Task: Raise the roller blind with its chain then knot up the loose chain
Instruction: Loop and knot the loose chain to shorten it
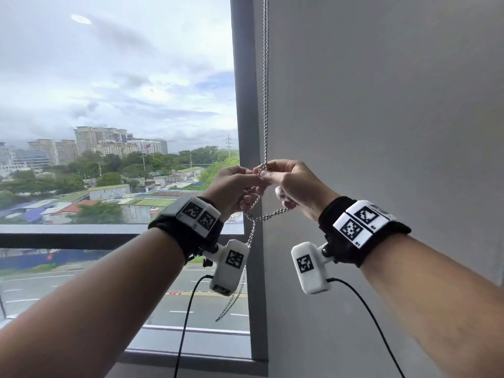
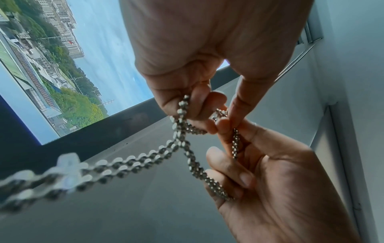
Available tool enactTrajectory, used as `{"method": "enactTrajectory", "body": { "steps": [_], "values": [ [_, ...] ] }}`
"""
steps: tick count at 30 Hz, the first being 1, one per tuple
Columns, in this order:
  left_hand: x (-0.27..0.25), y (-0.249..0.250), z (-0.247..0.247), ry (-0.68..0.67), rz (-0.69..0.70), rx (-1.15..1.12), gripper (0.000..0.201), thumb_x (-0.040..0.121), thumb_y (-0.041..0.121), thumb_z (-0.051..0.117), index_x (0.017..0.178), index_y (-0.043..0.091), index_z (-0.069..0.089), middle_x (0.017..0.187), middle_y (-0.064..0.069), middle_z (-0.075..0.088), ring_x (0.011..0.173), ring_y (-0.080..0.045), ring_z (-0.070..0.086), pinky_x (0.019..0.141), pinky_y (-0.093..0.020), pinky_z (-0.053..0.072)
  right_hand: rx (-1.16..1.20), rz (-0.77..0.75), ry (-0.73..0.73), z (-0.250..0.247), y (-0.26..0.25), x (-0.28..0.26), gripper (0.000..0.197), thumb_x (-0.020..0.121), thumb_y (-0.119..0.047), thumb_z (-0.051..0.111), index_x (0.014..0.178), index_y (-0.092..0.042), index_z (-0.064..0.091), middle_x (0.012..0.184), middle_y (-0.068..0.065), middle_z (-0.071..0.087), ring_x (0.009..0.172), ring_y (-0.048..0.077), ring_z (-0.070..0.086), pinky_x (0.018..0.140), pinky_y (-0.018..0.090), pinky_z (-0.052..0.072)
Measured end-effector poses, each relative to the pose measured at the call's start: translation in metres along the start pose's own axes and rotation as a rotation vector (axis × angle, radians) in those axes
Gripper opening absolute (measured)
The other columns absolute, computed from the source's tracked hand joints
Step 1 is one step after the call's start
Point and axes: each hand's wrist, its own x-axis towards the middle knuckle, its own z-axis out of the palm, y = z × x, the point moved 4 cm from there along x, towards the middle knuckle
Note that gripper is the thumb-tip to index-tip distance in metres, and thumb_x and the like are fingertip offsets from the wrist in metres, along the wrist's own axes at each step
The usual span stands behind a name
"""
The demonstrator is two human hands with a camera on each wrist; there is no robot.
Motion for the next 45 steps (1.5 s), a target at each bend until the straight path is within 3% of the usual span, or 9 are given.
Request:
{"method": "enactTrajectory", "body": {
  "steps": [7,13,17,21,26,31,37,41,45],
  "values": [
    [-0.006,-0.001,-0.007,-0.037,-0.041,0.237,0.011,0.071,0.004,0.071,0.076,0.007,0.062,0.067,-0.01,0.065,0.045,-0.012,0.041,0.044,-0.022,0.031,-0.123,0.006,-0.101,0.002,0.004,-0.004,0.018,0.089,-0.003,0.055,0.104,0.0,0.066,0.068,0.007,0.072,0.043,0.011,0.039,0.037,0.018,0.03],
    [-0.007,0.007,-0.017,0.007,-0.06,0.329,0.005,0.076,0.01,0.068,0.076,0.006,0.066,0.057,-0.007,0.051,0.044,-0.014,0.032,0.043,-0.019,0.024,-0.4,-0.019,-0.011,-0.002,0.017,-0.007,0.024,0.081,0.0,0.046,0.088,-0.017,0.063,0.078,0.017,0.077,0.035,0.0,0.043,0.041,0.013,0.034],
    [-0.004,0.016,-0.024,0.056,0.044,0.484,0.029,0.078,0.027,0.07,0.085,-0.001,0.068,0.055,-0.003,0.051,0.041,-0.013,0.035,0.04,-0.021,0.03,-0.554,-0.086,0.039,-0.009,0.028,-0.004,0.016,0.081,-0.007,0.053,0.075,-0.021,0.057,0.065,-0.003,0.063,0.053,0.007,0.051,0.056,0.019,0.042],
    [-0.002,0.017,-0.032,0.07,0.113,0.527,0.035,0.079,0.032,0.068,0.091,-0.001,0.069,0.053,-0.002,0.047,0.041,-0.012,0.032,0.04,-0.021,0.028,-0.563,-0.13,0.116,-0.015,0.034,-0.002,0.015,0.081,-0.008,0.053,0.07,-0.016,0.059,0.062,-0.005,0.056,0.06,0.012,0.049,0.06,0.023,0.041],
    [-0.008,0.005,-0.029,-0.018,0.0,0.491,0.031,0.085,0.036,0.061,0.084,0.005,0.066,0.052,-0.003,0.039,0.039,-0.012,0.028,0.039,-0.019,0.024,-0.461,-0.129,0.251,-0.023,0.029,0.004,0.015,0.08,-0.014,0.057,0.066,-0.011,0.06,0.052,-0.006,0.051,0.049,0.01,0.043,0.052,0.023,0.038],
    [-0.019,-0.016,-0.021,-0.174,-0.13,0.218,0.023,0.09,0.032,0.053,0.079,0.013,0.056,0.057,-0.006,0.045,0.039,-0.013,0.038,0.039,-0.018,0.031,-0.024,0.058,0.089,-0.016,0.035,0.002,0.016,0.088,-0.007,0.051,0.074,-0.016,0.054,0.053,-0.003,0.034,0.039,0.011,0.023,0.037,0.018,0.02],
    [-0.029,-0.055,-0.018,-0.327,-0.3,0.309,0.033,0.089,0.034,0.055,0.066,0.011,0.052,0.044,-0.004,0.046,0.036,-0.018,0.042,0.044,-0.026,0.045,-0.141,0.019,0.142,-0.022,0.046,0.005,0.019,0.094,-0.018,0.054,0.076,-0.014,0.056,0.059,0.005,0.036,0.039,0.014,0.028,0.036,0.019,0.023],
    [-0.027,-0.066,-0.022,-0.398,-0.424,0.497,0.029,0.088,0.029,0.057,0.066,0.011,0.054,0.055,-0.011,0.052,0.048,-0.025,0.056,0.056,-0.032,0.047,-0.093,0.051,0.136,-0.019,0.049,0.006,0.029,0.097,-0.014,0.047,0.068,-0.014,0.054,0.057,0.004,0.034,0.037,0.012,0.024,0.037,0.018,0.019],
    [-0.03,-0.074,-0.028,-0.415,-0.499,0.661,0.032,0.09,0.034,0.052,0.067,0.011,0.052,0.06,-0.015,0.056,0.057,-0.031,0.068,0.058,-0.036,0.053,-0.096,0.08,0.174,-0.023,0.051,0.006,0.028,0.097,-0.013,0.044,0.07,-0.013,0.051,0.058,0.007,0.031,0.041,0.013,0.024,0.036,0.015,0.02]
  ]
}}
